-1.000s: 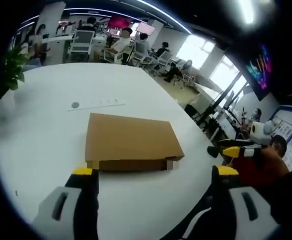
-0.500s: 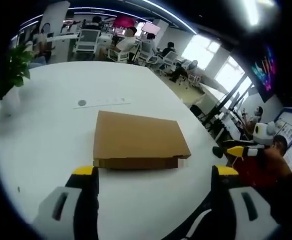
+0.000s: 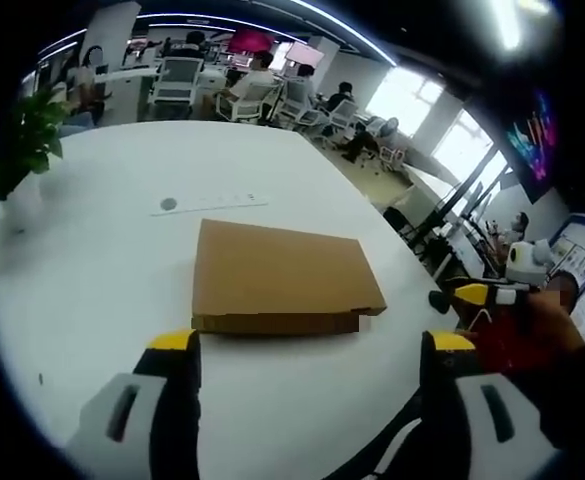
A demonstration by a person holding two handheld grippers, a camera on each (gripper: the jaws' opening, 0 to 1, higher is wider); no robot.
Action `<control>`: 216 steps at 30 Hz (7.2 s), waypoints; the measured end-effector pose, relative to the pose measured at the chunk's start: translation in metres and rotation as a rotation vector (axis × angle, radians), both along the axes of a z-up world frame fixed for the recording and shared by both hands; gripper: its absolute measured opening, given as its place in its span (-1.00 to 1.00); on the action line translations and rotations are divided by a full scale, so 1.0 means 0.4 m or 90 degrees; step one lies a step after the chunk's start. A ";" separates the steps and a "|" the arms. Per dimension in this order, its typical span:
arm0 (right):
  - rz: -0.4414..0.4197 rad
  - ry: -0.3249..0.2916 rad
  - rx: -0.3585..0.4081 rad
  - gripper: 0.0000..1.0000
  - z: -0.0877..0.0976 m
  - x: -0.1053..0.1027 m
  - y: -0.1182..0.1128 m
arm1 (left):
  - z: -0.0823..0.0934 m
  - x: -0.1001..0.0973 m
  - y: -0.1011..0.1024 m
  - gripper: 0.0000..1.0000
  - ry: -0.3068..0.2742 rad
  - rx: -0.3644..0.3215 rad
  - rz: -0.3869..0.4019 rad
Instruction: Operate the shoe box by opening the lid, removing the specified soft item, and placing it in the target area until the item is outside and the box remains undamaged.
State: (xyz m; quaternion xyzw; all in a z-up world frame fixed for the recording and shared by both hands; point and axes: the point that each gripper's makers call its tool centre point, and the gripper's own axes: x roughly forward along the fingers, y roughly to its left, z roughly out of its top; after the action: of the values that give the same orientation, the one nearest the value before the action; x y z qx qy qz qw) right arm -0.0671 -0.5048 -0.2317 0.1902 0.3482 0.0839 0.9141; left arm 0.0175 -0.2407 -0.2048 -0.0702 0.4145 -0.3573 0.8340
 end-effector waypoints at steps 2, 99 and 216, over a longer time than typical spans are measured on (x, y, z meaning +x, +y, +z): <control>-0.005 0.001 0.006 0.39 -0.006 0.007 -0.005 | -0.001 -0.002 -0.002 0.85 0.002 0.001 -0.001; 0.004 0.138 0.131 0.20 -0.288 0.260 -0.027 | 0.037 -0.030 0.023 0.91 -0.023 0.010 0.052; -0.026 0.189 0.359 -0.30 -0.284 0.276 0.035 | -0.014 0.126 0.074 0.71 0.040 -0.074 -0.007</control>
State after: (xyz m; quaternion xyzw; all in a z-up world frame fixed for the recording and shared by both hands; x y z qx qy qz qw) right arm 0.0434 -0.4909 -0.3453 0.4531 0.4370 0.1304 0.7660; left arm 0.0678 -0.2112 -0.2105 -0.1277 0.4190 -0.3830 0.8133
